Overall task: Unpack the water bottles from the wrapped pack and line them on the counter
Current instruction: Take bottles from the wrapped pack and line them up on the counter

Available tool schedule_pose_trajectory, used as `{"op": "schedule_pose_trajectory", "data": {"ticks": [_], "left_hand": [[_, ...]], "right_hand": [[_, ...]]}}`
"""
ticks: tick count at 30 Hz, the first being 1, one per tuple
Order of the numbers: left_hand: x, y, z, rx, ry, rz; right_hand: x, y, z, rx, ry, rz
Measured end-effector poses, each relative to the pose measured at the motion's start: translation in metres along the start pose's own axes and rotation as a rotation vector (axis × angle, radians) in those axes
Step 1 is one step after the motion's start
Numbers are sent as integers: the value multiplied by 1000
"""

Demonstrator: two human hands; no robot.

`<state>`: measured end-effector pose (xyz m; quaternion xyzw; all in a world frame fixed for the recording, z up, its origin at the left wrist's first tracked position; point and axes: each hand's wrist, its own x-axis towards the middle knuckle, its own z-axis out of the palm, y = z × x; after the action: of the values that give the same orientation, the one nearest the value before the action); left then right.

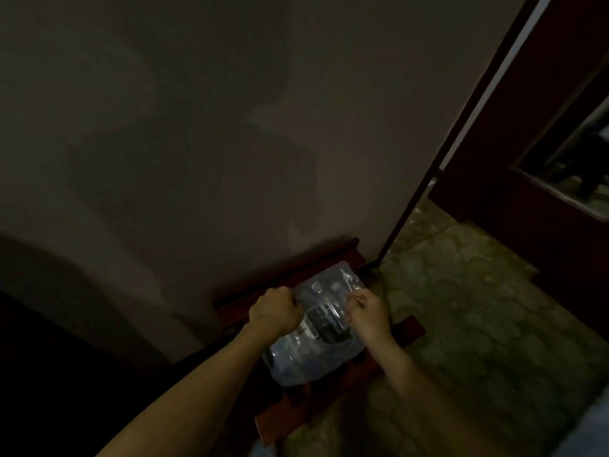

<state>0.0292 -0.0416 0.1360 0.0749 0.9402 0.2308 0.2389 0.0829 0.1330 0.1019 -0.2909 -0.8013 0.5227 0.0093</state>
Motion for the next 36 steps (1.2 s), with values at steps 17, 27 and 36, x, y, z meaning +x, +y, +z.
{"op": "schedule_pose_trajectory", "data": {"ticks": [17, 27, 36], "left_hand": [[92, -34, 125, -221, -280, -182], [126, -9, 170, -387, -260, -369], [132, -35, 214, -426, -233, -544]], "right_hand": [[91, 88, 75, -300, -398, 291], [138, 135, 94, -397, -520, 371], [145, 179, 119, -556, -631, 484]]}}
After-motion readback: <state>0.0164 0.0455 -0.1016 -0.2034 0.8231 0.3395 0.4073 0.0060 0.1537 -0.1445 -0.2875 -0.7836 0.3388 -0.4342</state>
